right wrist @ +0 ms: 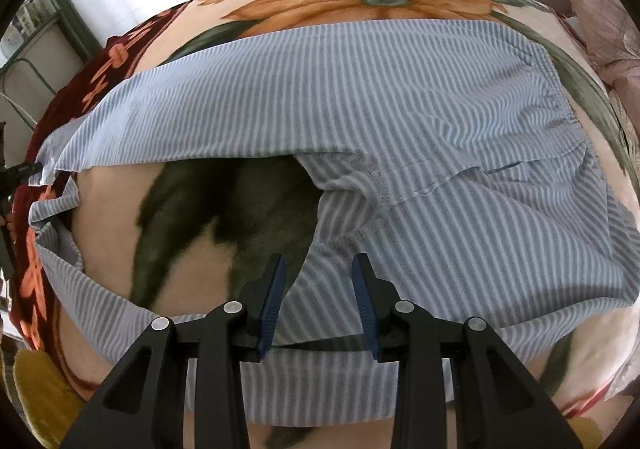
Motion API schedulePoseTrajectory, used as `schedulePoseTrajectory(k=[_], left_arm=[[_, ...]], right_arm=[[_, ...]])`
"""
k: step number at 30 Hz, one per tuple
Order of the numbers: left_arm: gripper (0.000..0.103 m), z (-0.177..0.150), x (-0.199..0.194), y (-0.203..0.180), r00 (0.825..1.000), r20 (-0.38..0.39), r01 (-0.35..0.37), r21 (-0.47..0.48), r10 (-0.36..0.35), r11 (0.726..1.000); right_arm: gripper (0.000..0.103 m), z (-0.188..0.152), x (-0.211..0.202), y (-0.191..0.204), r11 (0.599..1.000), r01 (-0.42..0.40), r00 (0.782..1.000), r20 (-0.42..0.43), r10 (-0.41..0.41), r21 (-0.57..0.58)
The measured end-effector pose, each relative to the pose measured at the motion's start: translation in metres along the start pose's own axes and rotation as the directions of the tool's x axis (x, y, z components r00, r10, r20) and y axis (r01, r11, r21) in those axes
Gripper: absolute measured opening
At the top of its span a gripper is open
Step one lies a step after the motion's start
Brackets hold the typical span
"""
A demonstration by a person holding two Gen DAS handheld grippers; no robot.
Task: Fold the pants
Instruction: 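Pull the pant leg with the left gripper to smooth the pants flat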
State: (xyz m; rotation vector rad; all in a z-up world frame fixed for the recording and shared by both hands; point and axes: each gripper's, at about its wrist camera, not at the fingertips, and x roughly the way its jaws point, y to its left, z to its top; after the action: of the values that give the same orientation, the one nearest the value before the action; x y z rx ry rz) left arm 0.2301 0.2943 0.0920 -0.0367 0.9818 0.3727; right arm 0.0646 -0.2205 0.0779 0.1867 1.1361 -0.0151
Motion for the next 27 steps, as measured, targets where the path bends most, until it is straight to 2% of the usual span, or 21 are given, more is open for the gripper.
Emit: schedulePoseTrajectory(k=[1,3,10,17,19,22,27], left_arm=[[0.025,0.0,0.0,0.003,1.0,-0.003,0.01,-0.015,-0.01,1.0],[0.052,-0.003,-0.005,0.006,1.0,-0.004,0.015,-0.035,-0.015,0.999],[0.054,-0.015,-0.042,-0.002,0.99,-0.001,0.143,-0.052,-0.144,0.988],[0.067,-0.028,-0.075,-0.026,0.969,-0.016,0.247,0.001,-0.247,0.969],[0.067,-0.025,-0.073,-0.031,0.979,-0.017,0.204,0.015,-0.204,0.979],[0.067,-0.011,-0.059,-0.035,0.984,-0.006,0.175,0.034,-0.175,0.984],[0.067,0.016,-0.017,-0.029,0.996,-0.01,0.092,0.075,-0.092,0.993]], right_arm=[[0.035,0.0,0.0,0.0,1.0,-0.002,1.0,-0.001,0.002,0.002],[0.035,-0.001,0.0,0.001,1.0,-0.008,1.0,-0.002,0.008,0.002],[0.035,-0.005,-0.01,0.01,0.999,-0.035,0.999,0.012,0.035,-0.021],[0.035,-0.013,-0.02,0.017,0.998,-0.051,0.999,0.013,0.052,-0.039],[0.035,-0.013,-0.023,0.017,0.998,-0.043,0.999,0.019,0.044,-0.05],[0.035,-0.009,-0.024,0.013,0.998,-0.024,0.999,0.026,0.025,-0.05],[0.035,0.008,-0.017,0.008,0.999,0.001,1.0,0.028,0.001,-0.051]])
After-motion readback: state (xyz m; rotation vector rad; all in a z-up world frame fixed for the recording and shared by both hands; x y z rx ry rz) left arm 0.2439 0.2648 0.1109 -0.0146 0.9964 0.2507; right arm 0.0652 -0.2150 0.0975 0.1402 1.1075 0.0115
